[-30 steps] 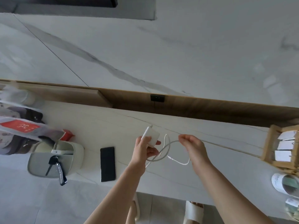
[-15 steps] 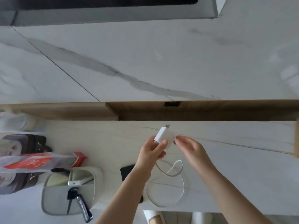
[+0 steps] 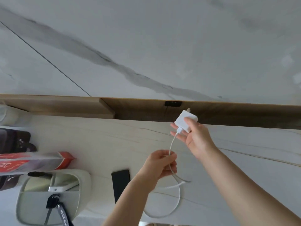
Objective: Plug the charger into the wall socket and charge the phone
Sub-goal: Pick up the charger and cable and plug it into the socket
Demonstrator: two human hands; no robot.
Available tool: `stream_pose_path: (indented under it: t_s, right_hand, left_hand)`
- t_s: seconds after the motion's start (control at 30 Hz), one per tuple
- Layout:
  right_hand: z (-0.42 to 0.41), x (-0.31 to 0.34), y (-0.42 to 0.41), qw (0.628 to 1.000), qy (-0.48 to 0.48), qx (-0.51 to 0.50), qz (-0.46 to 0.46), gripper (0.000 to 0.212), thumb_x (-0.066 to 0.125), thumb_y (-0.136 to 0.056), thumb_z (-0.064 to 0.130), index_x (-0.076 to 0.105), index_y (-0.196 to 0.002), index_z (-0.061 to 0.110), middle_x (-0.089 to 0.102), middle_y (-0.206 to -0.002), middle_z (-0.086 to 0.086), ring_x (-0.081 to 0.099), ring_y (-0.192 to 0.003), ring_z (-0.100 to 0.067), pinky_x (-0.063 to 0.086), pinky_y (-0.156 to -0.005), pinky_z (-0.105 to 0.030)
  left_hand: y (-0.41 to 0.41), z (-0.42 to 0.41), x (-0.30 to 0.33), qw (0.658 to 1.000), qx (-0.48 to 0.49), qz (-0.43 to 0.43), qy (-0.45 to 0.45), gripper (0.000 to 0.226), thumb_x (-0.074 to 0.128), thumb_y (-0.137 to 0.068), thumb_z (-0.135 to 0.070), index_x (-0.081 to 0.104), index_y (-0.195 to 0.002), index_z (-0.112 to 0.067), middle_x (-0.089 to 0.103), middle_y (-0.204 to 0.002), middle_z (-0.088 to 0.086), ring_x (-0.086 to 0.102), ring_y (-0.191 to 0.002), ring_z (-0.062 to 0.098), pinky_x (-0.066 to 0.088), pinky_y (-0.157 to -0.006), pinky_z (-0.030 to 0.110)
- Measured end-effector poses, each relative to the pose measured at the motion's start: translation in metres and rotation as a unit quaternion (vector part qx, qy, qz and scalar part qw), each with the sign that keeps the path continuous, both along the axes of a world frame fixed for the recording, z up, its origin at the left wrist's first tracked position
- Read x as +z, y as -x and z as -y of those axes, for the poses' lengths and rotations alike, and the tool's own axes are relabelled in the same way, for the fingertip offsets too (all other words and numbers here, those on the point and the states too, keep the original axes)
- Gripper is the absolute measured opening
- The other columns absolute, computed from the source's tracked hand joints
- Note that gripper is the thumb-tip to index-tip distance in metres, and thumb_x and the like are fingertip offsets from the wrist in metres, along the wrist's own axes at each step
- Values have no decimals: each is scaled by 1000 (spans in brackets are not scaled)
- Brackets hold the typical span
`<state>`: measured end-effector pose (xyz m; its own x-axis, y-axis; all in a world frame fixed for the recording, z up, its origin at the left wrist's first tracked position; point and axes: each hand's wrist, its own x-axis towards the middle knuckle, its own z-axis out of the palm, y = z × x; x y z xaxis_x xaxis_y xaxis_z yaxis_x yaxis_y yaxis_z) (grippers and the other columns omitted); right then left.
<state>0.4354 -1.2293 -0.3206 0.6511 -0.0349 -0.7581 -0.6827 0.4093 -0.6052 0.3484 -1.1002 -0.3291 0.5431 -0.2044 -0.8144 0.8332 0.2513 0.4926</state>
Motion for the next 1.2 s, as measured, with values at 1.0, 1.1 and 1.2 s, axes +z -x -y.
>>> stream_pose_path:
  t_s: [1.0,1.1,1.2]
  right_hand:
    - [8,-184,-96,945,231,227,50,43,57,-91,24,49,-129,4,58,-120,-13,56,-114,-26,44,-105,-40]
    - [10,-183,-96,957,193,212,37,43,56,-91,18,46,-131,2,56,-124,-14,53,-120,-26,43,-106,-38]
    - [10,-183,-97,966,170,194,21,43,57,-91,15,46,-130,2,55,-125,-16,51,-124,-29,40,-110,-42]
  left_hand:
    - [-57,32,-135,958,242,-30,152,17,48,-96,0,60,-108,-2,65,-67,11,68,-56,19,61,-58,30]
    - [-57,36,-134,960,237,-30,149,21,49,-96,-2,60,-114,-5,67,-64,10,68,-56,18,61,-59,31]
    - [-56,39,-132,960,234,-33,148,22,49,-96,-2,60,-114,-6,67,-63,10,67,-56,19,62,-61,32]
